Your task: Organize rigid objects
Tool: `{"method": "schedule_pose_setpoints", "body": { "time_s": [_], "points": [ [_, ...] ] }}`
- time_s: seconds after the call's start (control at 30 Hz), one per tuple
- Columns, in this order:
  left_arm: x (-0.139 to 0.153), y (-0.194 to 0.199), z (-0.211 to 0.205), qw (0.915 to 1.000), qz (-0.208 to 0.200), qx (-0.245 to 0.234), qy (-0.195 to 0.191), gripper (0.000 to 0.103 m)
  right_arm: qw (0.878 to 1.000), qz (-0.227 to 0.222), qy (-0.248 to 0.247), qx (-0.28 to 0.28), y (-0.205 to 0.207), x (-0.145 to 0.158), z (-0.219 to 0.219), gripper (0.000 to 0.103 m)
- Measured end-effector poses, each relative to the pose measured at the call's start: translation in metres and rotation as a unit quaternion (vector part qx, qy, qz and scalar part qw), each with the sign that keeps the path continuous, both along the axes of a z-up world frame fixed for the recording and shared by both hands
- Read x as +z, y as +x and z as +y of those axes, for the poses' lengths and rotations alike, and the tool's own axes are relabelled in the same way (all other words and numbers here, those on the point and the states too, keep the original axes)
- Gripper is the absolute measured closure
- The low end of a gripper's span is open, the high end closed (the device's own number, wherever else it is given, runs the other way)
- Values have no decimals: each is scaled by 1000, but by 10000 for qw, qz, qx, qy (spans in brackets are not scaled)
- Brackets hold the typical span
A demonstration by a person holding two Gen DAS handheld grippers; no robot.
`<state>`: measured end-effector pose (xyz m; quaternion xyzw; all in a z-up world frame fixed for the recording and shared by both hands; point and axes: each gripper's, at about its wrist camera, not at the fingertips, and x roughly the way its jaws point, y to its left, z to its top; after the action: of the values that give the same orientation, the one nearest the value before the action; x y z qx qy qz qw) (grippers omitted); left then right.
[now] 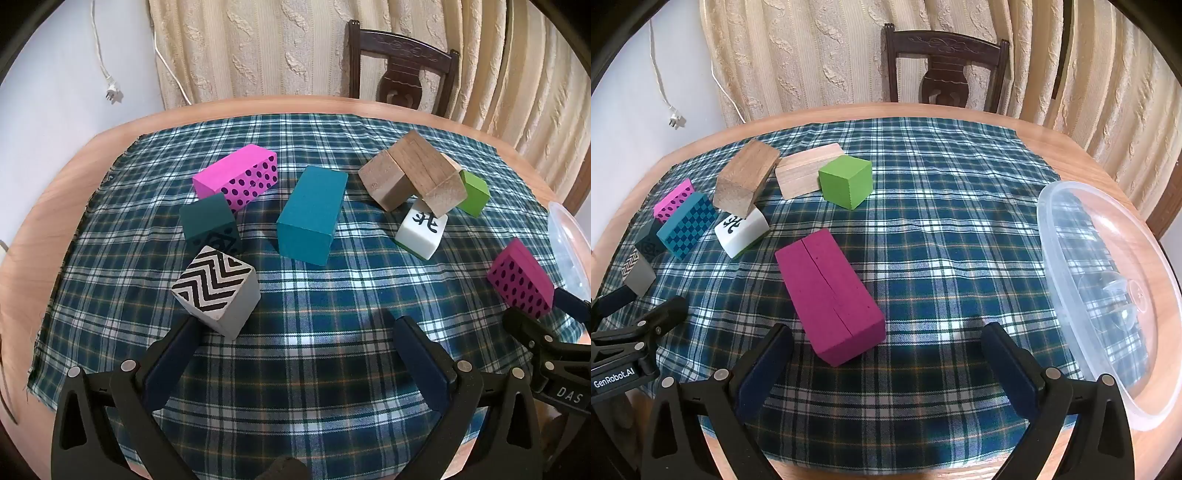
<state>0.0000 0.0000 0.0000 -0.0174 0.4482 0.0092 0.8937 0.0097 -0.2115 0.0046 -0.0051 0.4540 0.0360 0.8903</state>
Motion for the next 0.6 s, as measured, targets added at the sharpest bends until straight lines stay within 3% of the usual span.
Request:
{"method": "schedule_pose_setpoints", "body": {
  "time_s": [0.6],
  "points": [
    [0,0,0,10000,-9,-3,-2,0,9993,145,-51,351,5,-1,-3,0]
  ]
}}
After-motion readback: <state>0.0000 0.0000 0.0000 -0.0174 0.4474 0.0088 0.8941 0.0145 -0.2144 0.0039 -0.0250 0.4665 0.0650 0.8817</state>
